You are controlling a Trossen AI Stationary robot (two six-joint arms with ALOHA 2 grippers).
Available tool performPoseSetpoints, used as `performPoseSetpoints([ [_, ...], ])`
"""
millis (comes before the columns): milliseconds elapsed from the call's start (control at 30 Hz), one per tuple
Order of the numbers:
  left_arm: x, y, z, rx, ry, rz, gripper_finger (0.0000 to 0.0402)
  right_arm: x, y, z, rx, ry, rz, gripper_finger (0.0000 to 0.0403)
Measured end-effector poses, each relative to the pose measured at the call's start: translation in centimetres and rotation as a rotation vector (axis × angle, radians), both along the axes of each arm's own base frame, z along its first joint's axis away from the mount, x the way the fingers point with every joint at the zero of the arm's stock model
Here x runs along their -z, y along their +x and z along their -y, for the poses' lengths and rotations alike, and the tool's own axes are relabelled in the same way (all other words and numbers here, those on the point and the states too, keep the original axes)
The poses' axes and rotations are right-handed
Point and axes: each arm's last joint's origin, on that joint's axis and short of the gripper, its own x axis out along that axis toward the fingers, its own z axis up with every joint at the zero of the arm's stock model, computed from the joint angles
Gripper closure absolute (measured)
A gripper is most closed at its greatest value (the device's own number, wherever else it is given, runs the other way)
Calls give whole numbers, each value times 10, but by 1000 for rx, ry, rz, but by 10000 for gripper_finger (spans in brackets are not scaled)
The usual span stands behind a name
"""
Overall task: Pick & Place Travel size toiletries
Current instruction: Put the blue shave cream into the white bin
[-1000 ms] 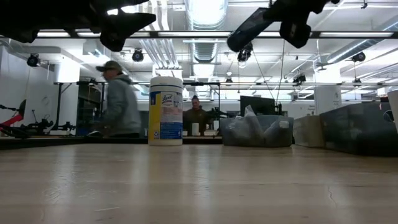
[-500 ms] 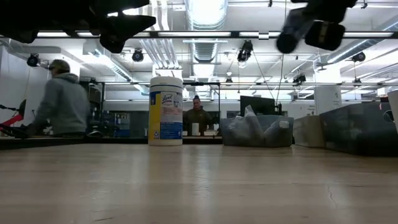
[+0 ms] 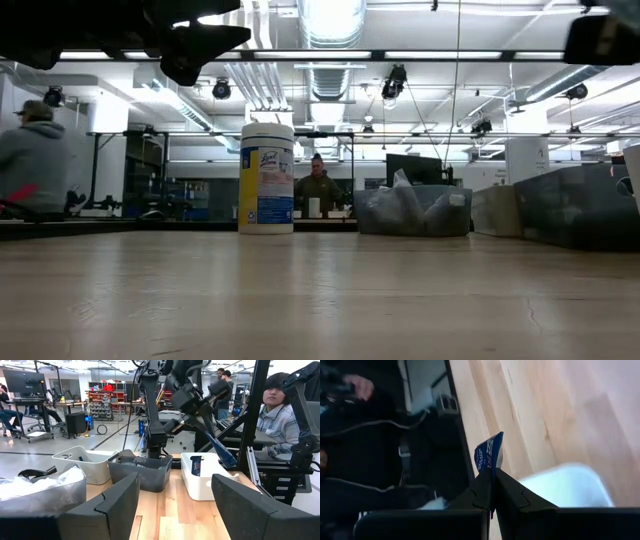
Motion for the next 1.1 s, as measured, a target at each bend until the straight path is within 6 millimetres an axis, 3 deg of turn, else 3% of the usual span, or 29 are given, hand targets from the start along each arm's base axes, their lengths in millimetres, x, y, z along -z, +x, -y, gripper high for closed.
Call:
performPoseSetpoints([
  [433,0,0,0,0,0,0,147,4,-32,-27,4,64,-230,394],
  [767,0,0,0,0,0,0,147,-2,-70,-23,141,-5,-260,394],
  [1100,0,0,0,0,0,0,147,6,-96,-26,251,-55,-459,394],
])
